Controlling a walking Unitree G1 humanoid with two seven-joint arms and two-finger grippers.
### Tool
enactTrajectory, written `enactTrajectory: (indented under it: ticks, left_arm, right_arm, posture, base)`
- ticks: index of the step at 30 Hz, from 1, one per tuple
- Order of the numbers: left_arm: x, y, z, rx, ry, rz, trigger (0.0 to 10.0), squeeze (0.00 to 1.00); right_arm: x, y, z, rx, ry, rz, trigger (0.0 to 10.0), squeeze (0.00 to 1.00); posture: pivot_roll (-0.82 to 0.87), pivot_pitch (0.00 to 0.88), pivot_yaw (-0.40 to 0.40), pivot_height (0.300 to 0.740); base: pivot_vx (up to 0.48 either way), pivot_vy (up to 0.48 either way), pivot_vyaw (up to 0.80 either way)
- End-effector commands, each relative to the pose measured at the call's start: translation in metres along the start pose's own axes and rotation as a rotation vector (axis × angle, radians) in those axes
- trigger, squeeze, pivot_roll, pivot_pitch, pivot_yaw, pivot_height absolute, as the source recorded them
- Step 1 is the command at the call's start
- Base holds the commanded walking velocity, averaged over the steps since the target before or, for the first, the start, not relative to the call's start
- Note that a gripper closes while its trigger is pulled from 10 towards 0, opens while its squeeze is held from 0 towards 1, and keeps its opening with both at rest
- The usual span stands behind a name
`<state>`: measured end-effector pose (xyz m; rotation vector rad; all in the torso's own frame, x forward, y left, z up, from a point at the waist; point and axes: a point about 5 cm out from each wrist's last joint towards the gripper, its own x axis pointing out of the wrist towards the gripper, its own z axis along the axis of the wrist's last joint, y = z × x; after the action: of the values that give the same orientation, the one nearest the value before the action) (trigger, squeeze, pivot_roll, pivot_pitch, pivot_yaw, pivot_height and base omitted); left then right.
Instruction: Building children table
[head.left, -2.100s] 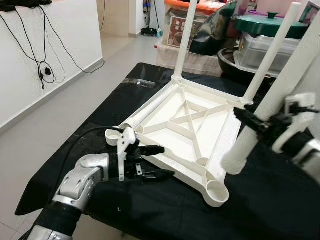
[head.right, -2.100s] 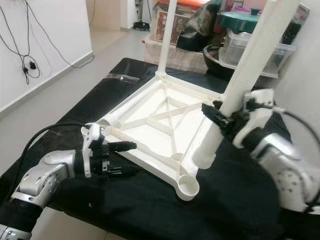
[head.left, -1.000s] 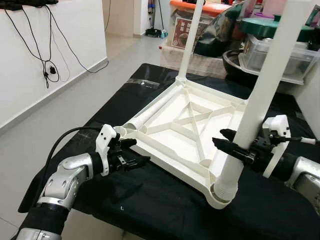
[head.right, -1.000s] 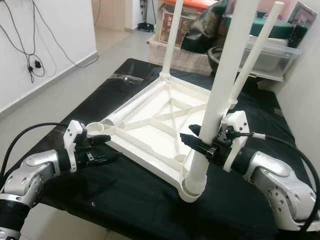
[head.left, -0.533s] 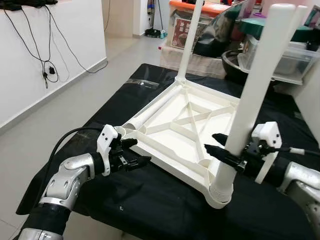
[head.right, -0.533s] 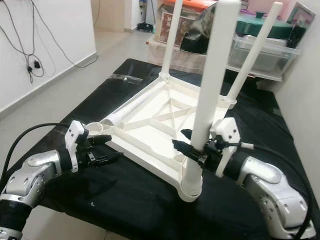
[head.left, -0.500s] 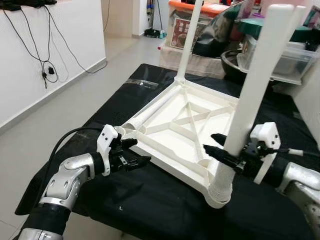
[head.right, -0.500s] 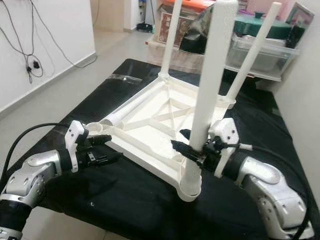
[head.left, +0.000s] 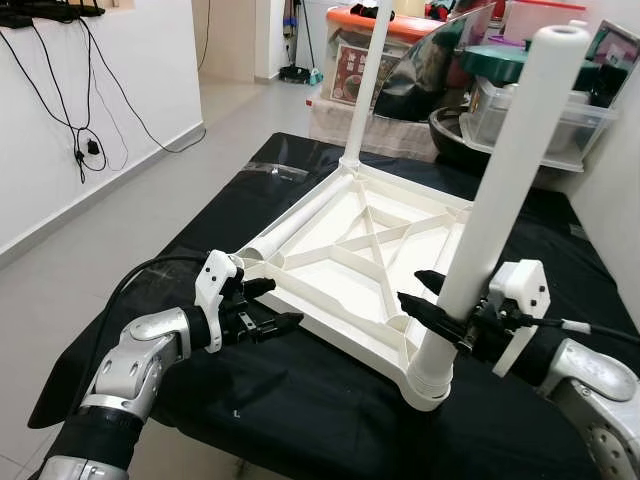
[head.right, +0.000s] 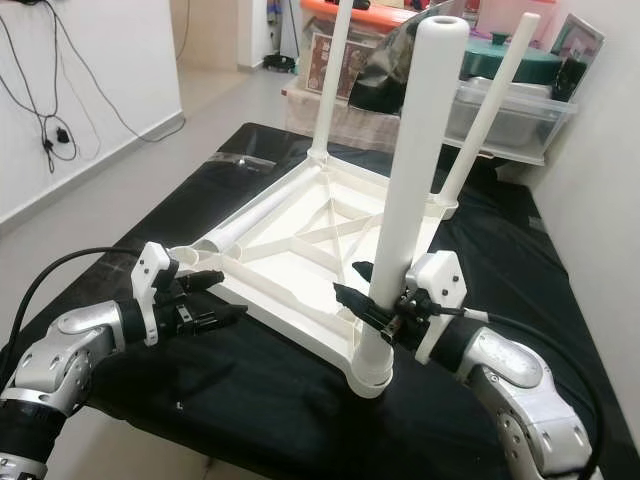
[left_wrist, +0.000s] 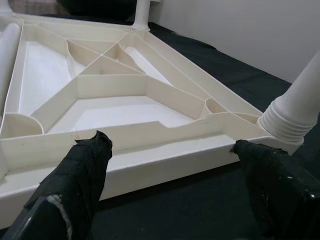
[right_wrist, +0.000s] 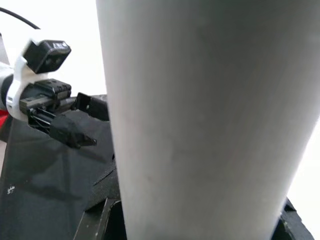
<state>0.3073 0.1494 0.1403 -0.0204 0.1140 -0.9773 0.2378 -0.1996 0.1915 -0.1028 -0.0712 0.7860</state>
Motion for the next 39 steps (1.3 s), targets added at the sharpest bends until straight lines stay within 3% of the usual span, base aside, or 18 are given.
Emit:
enactTrajectory:
  ticks: [1,19,29,32,39]
  left_arm:
    - [0.005,-0.001,0.001,0.002,-0.002,-0.014,10.0,0.0]
    - [0.006,0.0,0.001,-0.004,0.002,-0.008,10.0,0.0]
    - [0.008,-0.001,-0.001,-0.008,0.004,-0.011,10.0,0.0]
    - [0.008,-0.001,-0.001,-0.009,0.003,-0.008,10.0,0.0]
    - [0.009,-0.001,-0.004,-0.013,0.004,0.009,10.0,0.0]
  right_arm:
    - [0.002,0.008,-0.011,0.056,0.01,0.034,0.0,0.0]
    - [-0.001,0.02,-0.02,0.078,0.027,0.082,0.0,0.0]
    - [0.002,0.03,-0.027,0.167,0.003,0.055,0.0,0.0]
    - [0.006,0.03,-0.032,0.206,0.011,-0.004,0.0,0.0]
    - [0.015,0.028,-0.057,0.311,0.119,-0.33,0.0,0.0]
  posture:
    - [0.15,0.0,-0.122,0.74]
    - [0.15,0.0,-0.121,0.74]
    - [0.13,0.0,-0.12,0.74]
    - [0.13,0.0,-0.123,0.74]
    - [0.13,0.0,-0.126,0.74]
  base:
    - [0.0,0.0,0.0]
    - [0.0,0.0,0.0]
    - [0.0,0.0,0.0]
    - [0.0,0.0,0.0]
    - [0.0,0.0,0.0]
